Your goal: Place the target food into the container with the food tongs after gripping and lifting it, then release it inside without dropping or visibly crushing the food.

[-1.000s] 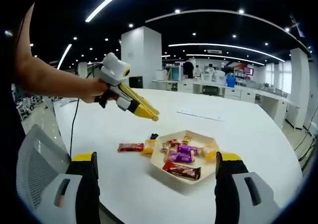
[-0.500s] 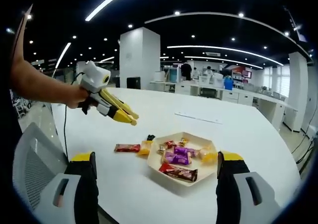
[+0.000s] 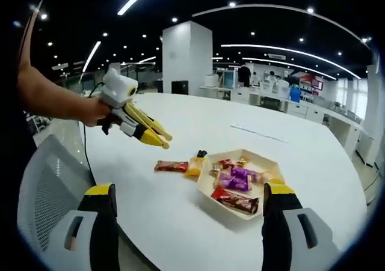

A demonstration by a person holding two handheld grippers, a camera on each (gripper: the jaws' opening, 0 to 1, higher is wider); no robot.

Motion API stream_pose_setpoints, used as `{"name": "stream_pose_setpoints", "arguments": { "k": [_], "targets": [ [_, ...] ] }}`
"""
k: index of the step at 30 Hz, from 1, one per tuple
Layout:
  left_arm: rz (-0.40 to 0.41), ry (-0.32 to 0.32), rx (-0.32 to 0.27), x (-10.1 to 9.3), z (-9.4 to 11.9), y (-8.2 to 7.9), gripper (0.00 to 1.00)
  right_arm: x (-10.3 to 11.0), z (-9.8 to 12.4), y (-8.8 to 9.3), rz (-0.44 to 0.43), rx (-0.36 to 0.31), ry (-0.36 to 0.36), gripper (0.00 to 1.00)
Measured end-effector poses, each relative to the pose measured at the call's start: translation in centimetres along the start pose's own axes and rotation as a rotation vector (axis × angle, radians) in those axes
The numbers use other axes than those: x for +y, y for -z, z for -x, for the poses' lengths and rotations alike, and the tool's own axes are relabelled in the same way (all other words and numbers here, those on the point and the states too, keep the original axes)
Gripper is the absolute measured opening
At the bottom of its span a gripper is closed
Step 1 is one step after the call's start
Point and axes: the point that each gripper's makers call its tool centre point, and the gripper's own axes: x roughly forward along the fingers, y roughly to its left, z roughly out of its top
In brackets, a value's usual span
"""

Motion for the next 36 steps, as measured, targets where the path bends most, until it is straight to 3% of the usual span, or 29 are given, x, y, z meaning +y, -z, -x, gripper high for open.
{"name": "stream_pose_setpoints", "arguments": {
  "k": [4,6,13,22,26,29,33,34,36],
  "targets": [
    [-0.008,-0.002,0.017,0.0,-0.2,0.6,0.26,-0.3,0.1,0.1,-0.009,0.005,0.014,1.00],
    [-0.094,-0.017,0.041,0.1,-0.3,1.3,0.26,-0.4,0.2,0.0,-0.012,-0.005,0.021,1.00],
    [-0.055,0.003,0.052,-0.6,-0.9,2.6,0.26,-0.9,0.4,0.2,-0.053,0.003,0.036,1.00],
    [-0.063,-0.002,0.075,-0.1,-2.0,3.5,0.26,-0.9,0.5,0.3,-0.058,0.009,0.042,1.00],
    [-0.125,0.009,0.108,-0.4,-2.4,4.3,0.26,-1.0,0.5,0.3,-0.062,0.008,0.046,1.00],
    [-0.105,0.014,0.109,-0.6,-2.6,4.6,0.26,-1.1,0.5,0.3,-0.066,0.010,0.047,1.00],
    [-0.112,0.007,0.130,-0.4,-3.1,5.2,0.26,-0.8,0.4,0.4,-0.063,0.016,0.035,1.00],
    [-0.129,0.003,0.161,-0.3,-3.1,5.8,0.26,-0.8,0.4,0.4,-0.058,0.017,0.034,1.00],
    [-0.112,0.006,0.137,-0.2,-3.0,5.3,0.25,-0.7,0.3,0.5,-0.056,0.021,0.033,1.00]
  ]
}}
